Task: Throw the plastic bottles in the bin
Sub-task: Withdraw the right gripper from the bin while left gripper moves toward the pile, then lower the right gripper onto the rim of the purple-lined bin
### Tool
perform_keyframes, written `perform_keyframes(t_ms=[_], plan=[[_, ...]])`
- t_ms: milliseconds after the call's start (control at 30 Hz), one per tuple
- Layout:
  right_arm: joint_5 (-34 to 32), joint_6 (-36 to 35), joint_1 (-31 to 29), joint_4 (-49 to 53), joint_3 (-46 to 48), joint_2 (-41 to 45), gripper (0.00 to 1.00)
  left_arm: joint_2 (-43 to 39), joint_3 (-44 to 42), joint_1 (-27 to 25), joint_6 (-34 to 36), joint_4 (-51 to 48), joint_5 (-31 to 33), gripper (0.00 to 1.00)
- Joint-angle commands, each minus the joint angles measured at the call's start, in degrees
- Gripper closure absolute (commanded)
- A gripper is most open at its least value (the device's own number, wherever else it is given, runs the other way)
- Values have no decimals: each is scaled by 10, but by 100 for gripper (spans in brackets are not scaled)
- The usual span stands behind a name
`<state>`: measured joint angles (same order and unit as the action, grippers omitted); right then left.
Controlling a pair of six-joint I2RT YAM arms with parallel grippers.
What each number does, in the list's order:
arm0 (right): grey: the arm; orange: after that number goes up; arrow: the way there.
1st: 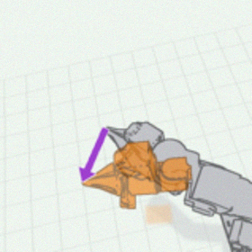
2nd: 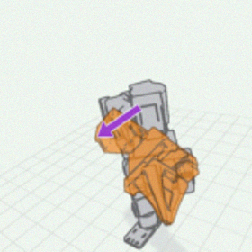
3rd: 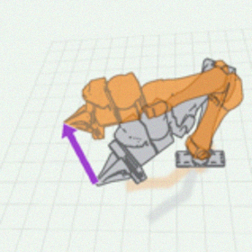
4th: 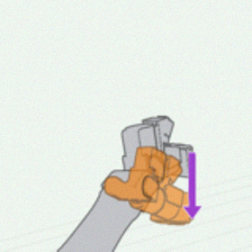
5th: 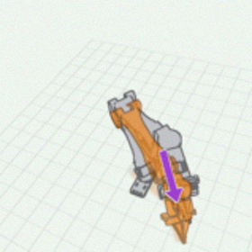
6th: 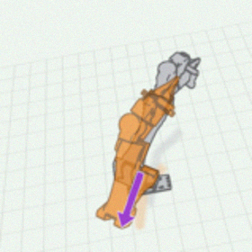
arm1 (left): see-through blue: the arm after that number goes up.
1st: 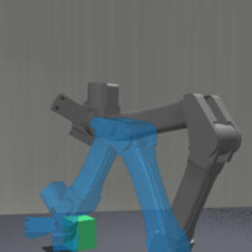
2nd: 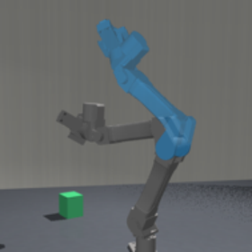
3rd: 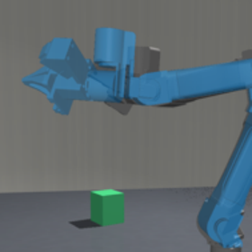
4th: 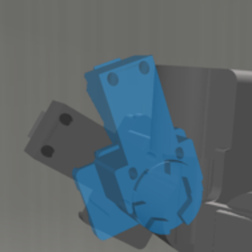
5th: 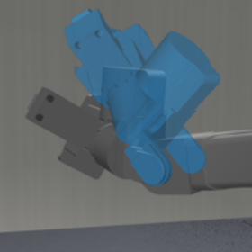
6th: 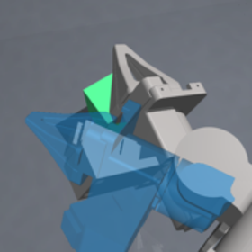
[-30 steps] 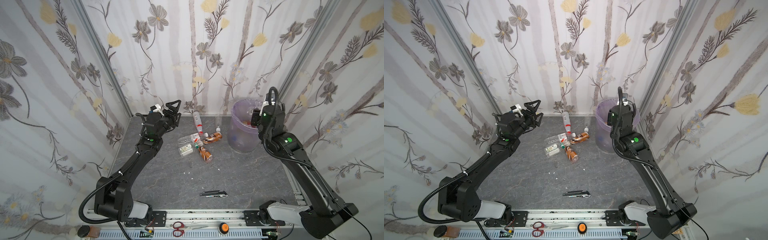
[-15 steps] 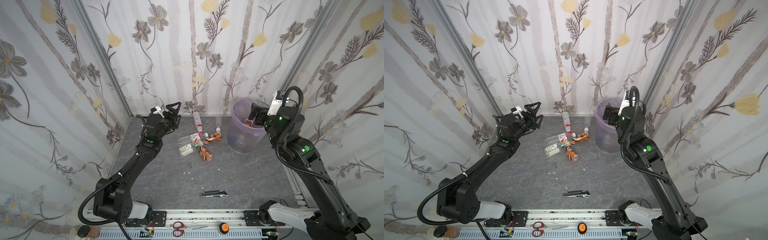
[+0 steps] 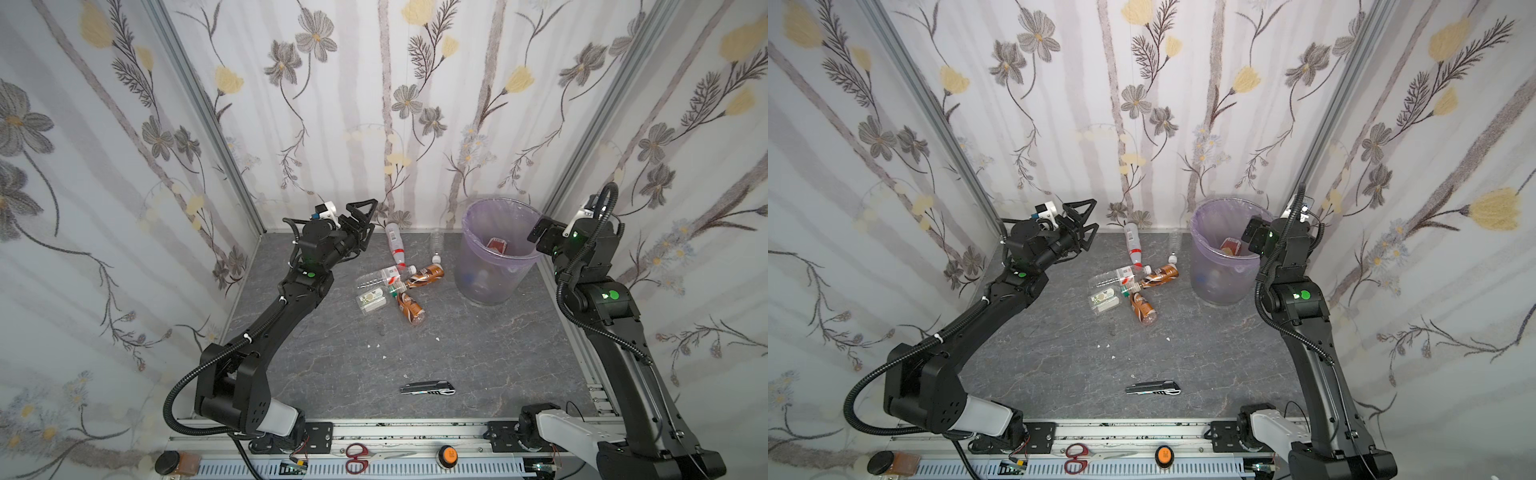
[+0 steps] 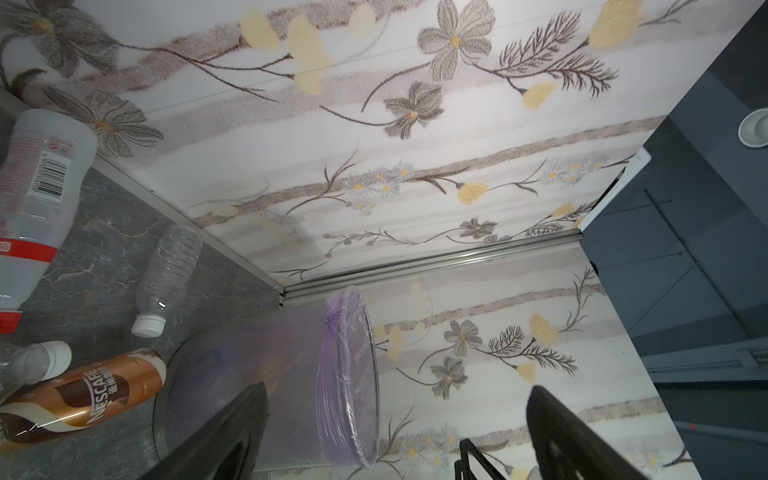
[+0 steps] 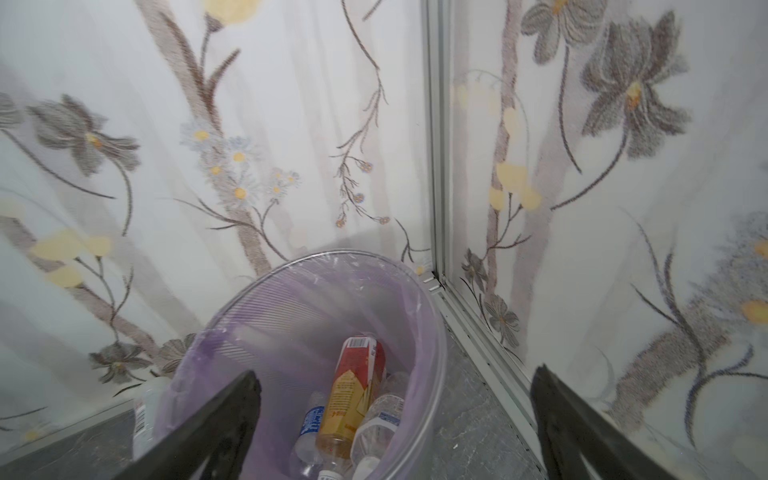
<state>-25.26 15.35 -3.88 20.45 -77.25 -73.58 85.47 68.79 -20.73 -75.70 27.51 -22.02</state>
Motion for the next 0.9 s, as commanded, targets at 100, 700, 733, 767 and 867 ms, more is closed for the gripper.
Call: perform_keyframes(t_ms=[100, 700, 733, 767, 867], plan=[[151, 69, 111, -5, 9, -74, 0, 52, 67, -41, 82, -25, -53, 0], [231, 43, 132, 20, -17, -196, 25, 69, 121, -73, 241, -170, -1, 0], [228, 42, 132, 20, -17, -199, 27, 68, 121, -73, 243, -170, 2, 0], [228, 41, 133, 20, -18, -204, 31, 67, 121, -73, 243, -171, 3, 0], [237, 38, 133, 26, -27, -220, 44, 66, 121, -73, 247, -173, 3, 0]])
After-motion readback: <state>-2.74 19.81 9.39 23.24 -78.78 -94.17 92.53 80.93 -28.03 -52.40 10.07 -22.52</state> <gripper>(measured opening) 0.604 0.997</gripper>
